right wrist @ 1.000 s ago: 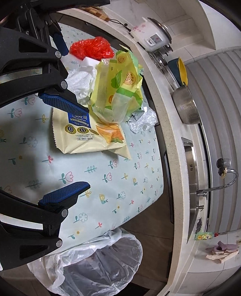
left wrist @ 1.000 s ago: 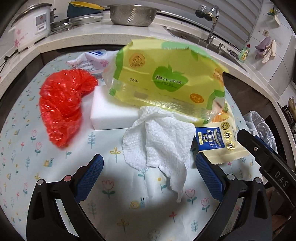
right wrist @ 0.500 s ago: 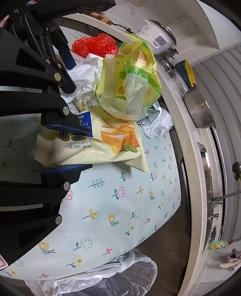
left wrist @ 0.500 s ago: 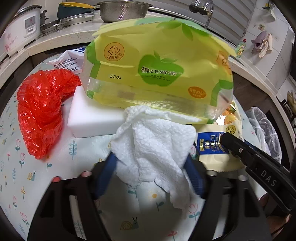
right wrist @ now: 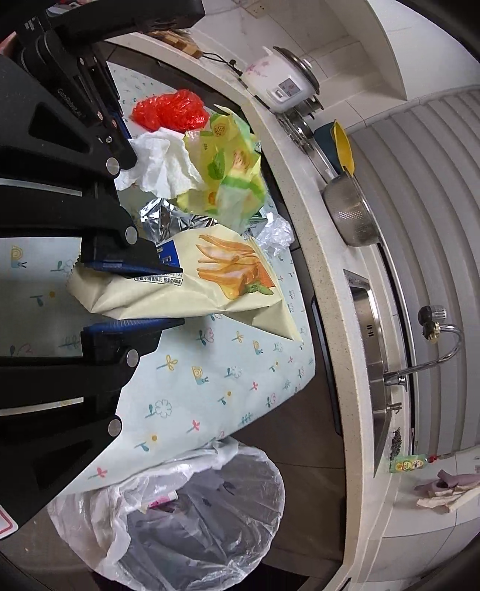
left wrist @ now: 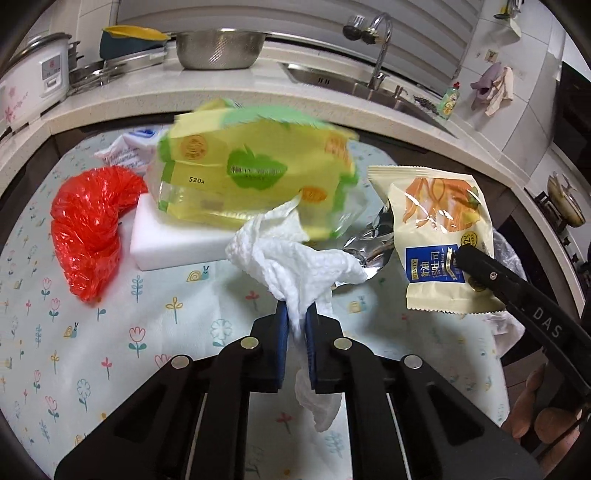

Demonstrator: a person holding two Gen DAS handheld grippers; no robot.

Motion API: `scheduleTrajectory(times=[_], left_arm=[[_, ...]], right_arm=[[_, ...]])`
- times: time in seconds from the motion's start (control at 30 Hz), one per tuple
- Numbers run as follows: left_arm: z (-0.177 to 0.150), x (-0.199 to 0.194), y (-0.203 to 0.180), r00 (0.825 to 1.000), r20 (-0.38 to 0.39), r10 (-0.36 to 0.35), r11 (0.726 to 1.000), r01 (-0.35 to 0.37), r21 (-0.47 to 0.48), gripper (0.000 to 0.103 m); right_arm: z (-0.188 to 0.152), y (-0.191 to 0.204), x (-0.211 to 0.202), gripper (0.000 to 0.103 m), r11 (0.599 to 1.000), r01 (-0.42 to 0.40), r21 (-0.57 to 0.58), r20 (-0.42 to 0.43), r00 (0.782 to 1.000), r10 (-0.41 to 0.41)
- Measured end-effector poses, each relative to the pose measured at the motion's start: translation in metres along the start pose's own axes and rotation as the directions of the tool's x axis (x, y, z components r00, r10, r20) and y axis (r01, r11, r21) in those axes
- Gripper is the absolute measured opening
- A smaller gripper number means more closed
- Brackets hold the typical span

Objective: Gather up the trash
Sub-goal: 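Grasp the white tissue with the left tool while the right tool grasps the snack bag, then carry the tissue and snack bag over the trash bin with both tools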

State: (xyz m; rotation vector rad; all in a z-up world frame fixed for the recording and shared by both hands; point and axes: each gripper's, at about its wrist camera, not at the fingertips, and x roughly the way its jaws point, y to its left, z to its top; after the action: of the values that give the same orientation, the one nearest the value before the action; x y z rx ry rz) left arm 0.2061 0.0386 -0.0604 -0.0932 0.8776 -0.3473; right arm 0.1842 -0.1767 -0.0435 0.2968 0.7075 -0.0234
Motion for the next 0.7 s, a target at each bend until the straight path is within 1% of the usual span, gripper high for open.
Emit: scheduleTrajectory(times=[0.23, 0.5, 0.53, 0.7], left_arm=[[0.008, -0.028, -0.033, 0.999, 0.048, -0.024, 0.999, 0.022, 0.050, 0.008], [0.016, -0.039, -0.092, 0.996, 0.069, -0.065, 0.991, 0.057, 0.121, 0.009], [0.015, -0.041, -0.100, 0.994, 0.069, -0.079, 0.989, 0.069, 0.131, 0.009], [0.013, -0.045, -0.133, 0.992, 0.072, -0.101, 0.980, 0.086, 0.181, 0.009]], right_arm=[[0.012, -0.023, -0.041, 0.019, 0.999, 0.025, 0.028, 0.069, 0.997, -0.027], [0.020, -0.058, -0.089, 0.019, 0.996, 0.065, 0.057, 0.140, 0.987, -0.073], [0.021, -0.062, -0.093, 0.019, 0.995, 0.071, 0.063, 0.148, 0.986, -0.080], [0.023, -0.092, -0.115, 0.019, 0.990, 0.096, 0.101, 0.175, 0.978, -0.113]])
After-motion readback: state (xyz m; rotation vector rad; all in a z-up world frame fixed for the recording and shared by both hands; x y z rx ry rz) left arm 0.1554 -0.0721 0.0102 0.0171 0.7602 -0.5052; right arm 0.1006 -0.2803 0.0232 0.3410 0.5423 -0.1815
